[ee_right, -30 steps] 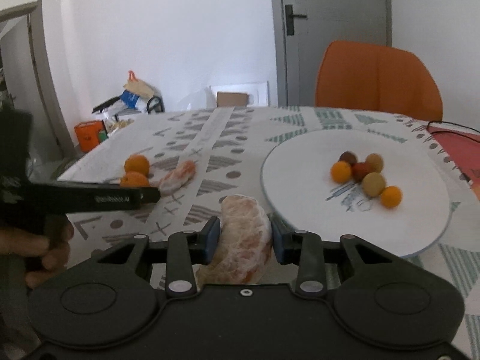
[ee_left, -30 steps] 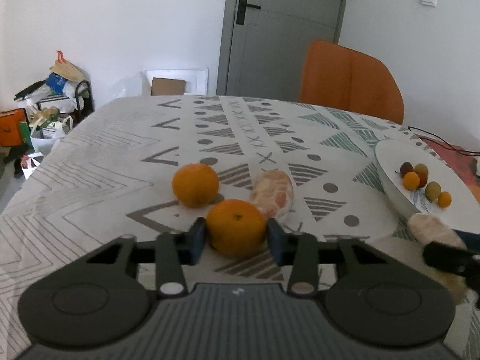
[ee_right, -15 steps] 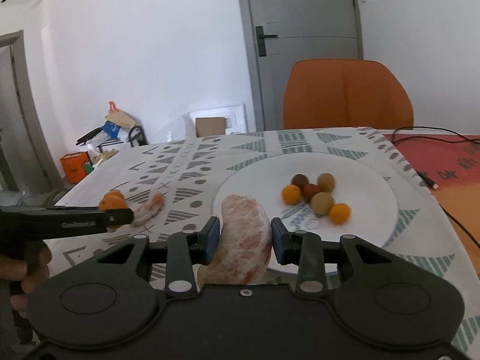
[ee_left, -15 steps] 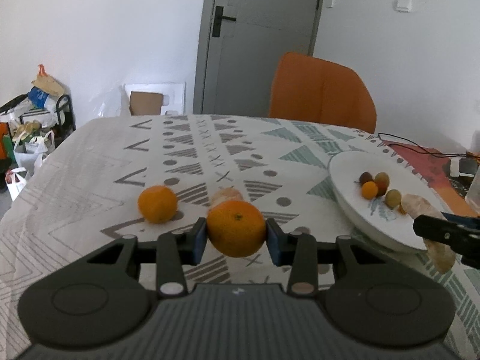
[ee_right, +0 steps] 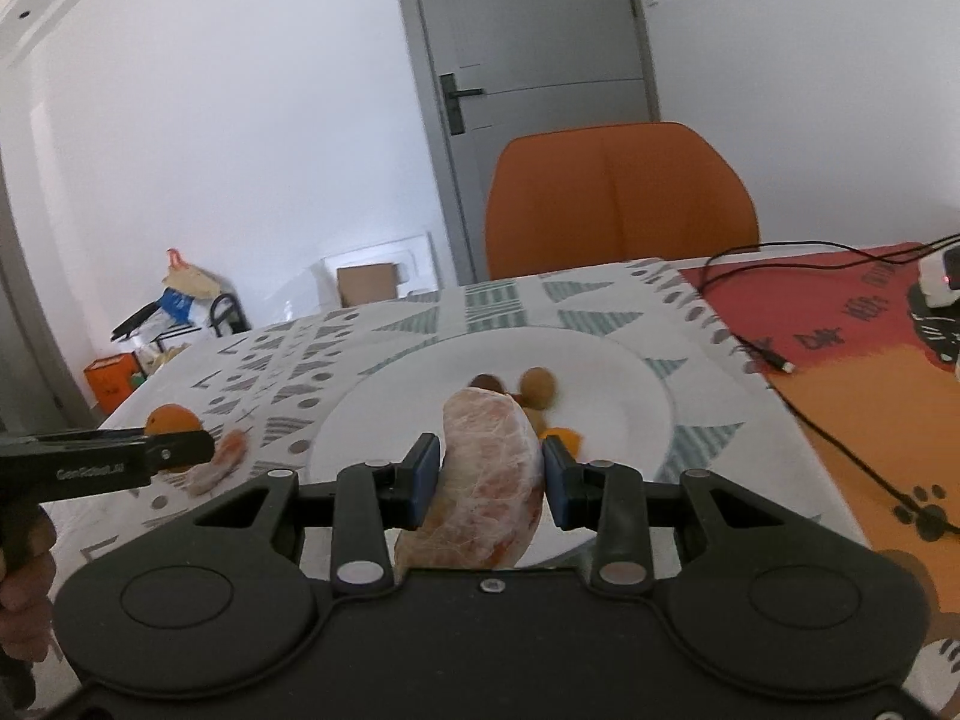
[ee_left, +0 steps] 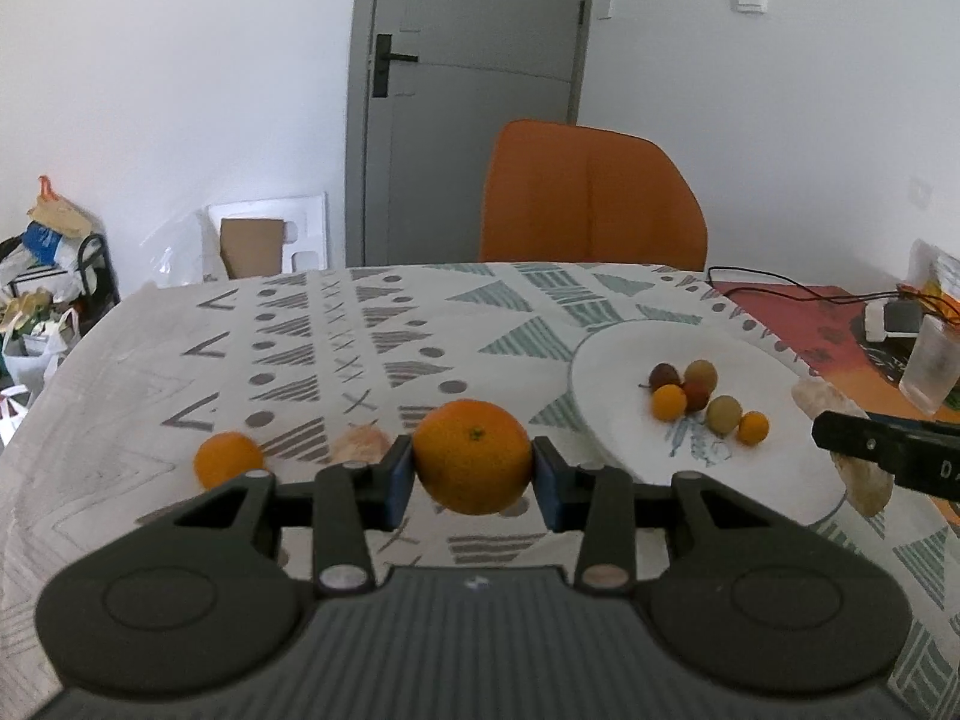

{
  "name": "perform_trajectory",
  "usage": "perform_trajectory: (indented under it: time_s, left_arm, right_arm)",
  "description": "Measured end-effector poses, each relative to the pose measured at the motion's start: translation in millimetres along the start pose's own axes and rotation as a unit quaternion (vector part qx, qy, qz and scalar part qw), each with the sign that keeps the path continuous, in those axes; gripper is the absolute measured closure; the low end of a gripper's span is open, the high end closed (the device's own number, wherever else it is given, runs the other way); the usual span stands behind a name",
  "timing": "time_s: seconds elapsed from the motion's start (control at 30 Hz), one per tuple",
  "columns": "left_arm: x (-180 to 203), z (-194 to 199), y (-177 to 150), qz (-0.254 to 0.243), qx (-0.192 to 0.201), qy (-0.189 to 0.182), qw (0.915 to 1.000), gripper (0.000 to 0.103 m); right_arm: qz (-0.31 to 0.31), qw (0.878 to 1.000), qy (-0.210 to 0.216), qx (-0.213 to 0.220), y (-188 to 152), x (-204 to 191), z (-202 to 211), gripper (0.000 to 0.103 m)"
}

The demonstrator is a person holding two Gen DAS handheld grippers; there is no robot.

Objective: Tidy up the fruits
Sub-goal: 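Carry the orange and peeled tangerine over the white plate with both tools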

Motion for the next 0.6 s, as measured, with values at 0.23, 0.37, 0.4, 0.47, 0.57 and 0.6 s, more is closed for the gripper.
perform_trajectory:
  time_s: [0.23, 0.37, 0.4, 0.47, 0.57, 0.6]
  left_arm:
    - [19, -5, 14, -0.013, 0.012, -0.008, 0.9998, 0.063]
    - [28, -7, 22, -0.018, 0.018, -0.014, 0.9996, 0.063]
    - [30, -8, 23, -0.019, 0.019, -0.015, 0.9995, 0.063]
    - [33, -10, 26, -0.02, 0.021, -0.017, 0.9995, 0.063]
    - [37, -15, 30, -0.021, 0.022, -0.019, 0.9994, 0.063]
    - [39, -17, 31, -0.021, 0.022, -0.02, 0.9993, 0.063]
  right_arm:
    - [-0.012, 1.0, -0.012, 0.009, 10, 20, -3, 0.068]
    - [-0.021, 1.0, -0.014, 0.011, 14, 30, -9, 0.068]
    - [-0.025, 1.0, -0.015, 0.011, 16, 34, -12, 0.068]
    - [-0.032, 0.999, -0.017, 0.01, 17, 40, -15, 0.068]
    - [-0.04, 0.999, -0.02, 0.009, 21, 47, -20, 0.068]
    - [-0.042, 0.999, -0.021, 0.008, 22, 49, -23, 0.068]
Point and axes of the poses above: each gripper's, at about its wrist camera, not at the fingertips, and z roughly against the way its jaws point, x to its right, y to its top, the point moved 10 cm from there along -z, roughly the way its jaws point, and after that the axes turned 9 degrees about y, right-handed, at the moved point
